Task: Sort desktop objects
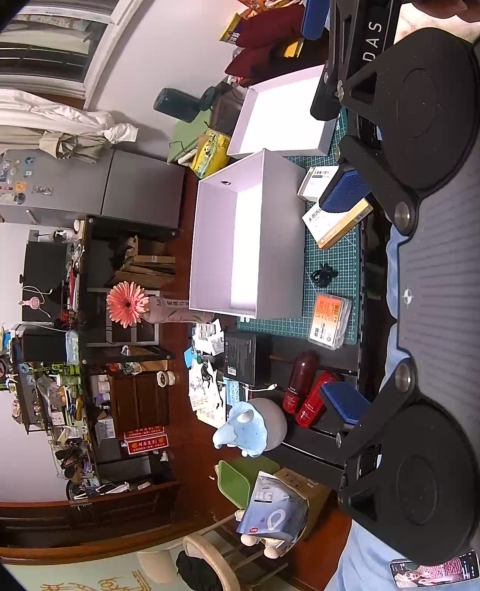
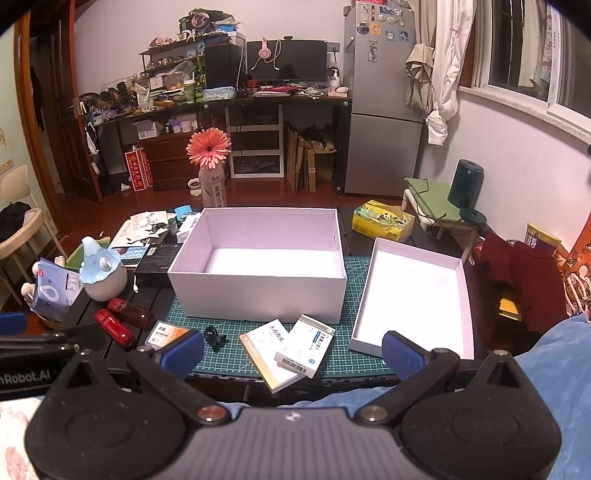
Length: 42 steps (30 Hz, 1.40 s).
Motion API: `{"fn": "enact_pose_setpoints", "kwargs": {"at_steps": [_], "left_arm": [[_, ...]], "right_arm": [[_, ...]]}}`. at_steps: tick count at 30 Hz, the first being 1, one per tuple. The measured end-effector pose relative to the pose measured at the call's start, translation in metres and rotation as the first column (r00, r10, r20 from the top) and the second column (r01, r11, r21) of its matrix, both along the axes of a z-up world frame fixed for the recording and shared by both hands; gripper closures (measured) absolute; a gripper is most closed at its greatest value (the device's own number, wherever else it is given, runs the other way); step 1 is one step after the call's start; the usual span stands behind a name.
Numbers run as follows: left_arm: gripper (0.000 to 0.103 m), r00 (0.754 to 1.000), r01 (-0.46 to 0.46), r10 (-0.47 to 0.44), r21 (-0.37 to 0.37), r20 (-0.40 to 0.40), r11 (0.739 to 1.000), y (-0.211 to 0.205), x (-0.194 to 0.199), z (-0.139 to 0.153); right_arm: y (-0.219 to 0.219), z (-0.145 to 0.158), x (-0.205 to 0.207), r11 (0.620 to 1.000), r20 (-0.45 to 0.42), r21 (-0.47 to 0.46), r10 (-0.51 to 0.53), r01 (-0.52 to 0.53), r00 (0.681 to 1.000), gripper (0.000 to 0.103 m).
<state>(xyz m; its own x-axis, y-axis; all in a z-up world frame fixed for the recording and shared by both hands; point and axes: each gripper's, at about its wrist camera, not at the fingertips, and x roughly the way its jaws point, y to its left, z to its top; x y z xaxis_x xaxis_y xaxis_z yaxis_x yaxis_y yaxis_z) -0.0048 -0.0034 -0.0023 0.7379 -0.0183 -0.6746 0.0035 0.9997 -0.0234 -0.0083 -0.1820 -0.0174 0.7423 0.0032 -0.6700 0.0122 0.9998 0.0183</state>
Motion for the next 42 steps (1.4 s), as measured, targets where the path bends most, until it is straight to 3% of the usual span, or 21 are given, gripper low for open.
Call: {"fn": "enact_pose_setpoints", "kwargs": {"at_steps": [42], "left_arm": [[0.004,1.000,0.010,-0.010,0.023,0.018,1.000,-0.0017,0.0032,-0.0039]], "right_arm": [[-0.0010,-0.0035,0.0045,1.000,0.035,-0.011,0.005,-0.004,0.999,0.000]]}}
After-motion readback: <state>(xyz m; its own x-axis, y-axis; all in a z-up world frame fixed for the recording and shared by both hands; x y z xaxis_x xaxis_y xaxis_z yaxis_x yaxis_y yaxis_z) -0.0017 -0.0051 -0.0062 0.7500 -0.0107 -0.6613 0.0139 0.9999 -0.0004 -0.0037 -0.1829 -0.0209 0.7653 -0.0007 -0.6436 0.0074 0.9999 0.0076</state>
